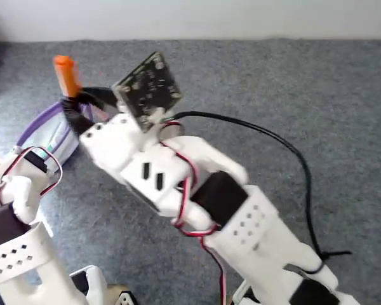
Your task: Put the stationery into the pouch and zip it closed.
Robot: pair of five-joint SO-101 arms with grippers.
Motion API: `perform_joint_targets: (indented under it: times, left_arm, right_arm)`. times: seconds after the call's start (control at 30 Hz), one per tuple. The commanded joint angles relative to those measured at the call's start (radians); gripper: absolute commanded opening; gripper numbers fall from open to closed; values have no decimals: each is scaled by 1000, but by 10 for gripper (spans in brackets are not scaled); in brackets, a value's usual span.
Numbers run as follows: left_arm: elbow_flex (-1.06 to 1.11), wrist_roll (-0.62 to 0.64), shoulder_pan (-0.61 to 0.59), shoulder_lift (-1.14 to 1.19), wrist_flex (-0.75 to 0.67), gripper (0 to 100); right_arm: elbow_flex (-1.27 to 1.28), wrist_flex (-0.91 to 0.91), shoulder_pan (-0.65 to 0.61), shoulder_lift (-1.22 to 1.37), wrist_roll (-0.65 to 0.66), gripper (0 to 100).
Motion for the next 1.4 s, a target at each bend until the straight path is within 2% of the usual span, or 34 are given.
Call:
perform_joint_targets:
  times: [0.0, 0.23, 0.53, 0.67, 0.77, 0.87, 1.03, 1.37]
  left_arm:
    - [-1, 9, 5, 12, -18, 12]
    - [-1, 9, 5, 12, -18, 12]
    - [-1, 9, 5, 12, -18, 12]
    - [-1, 9, 5, 12, -18, 12]
    - [-1, 9, 5, 12, -18, 12]
    - [-1, 9, 5, 12, -18, 12]
    - [-1, 9, 5, 12, -18, 12]
    - [-1, 9, 5, 12, -18, 12]
  right_arm:
    - [-17, -139, -22, 50, 21, 8]
    - [-17, -318, -27, 162, 57, 8]
    - [-17, -331, -25, 283, 52, 8]
    - [-15, -283, -22, 321, 52, 32]
    - [-17, -174, -24, 321, 44, 130]
    - [-18, -108, -24, 298, -28, 199]
    - [-18, -44, -5, 255, -55, 199]
    - [-18, -41, 79, 151, -55, 184]
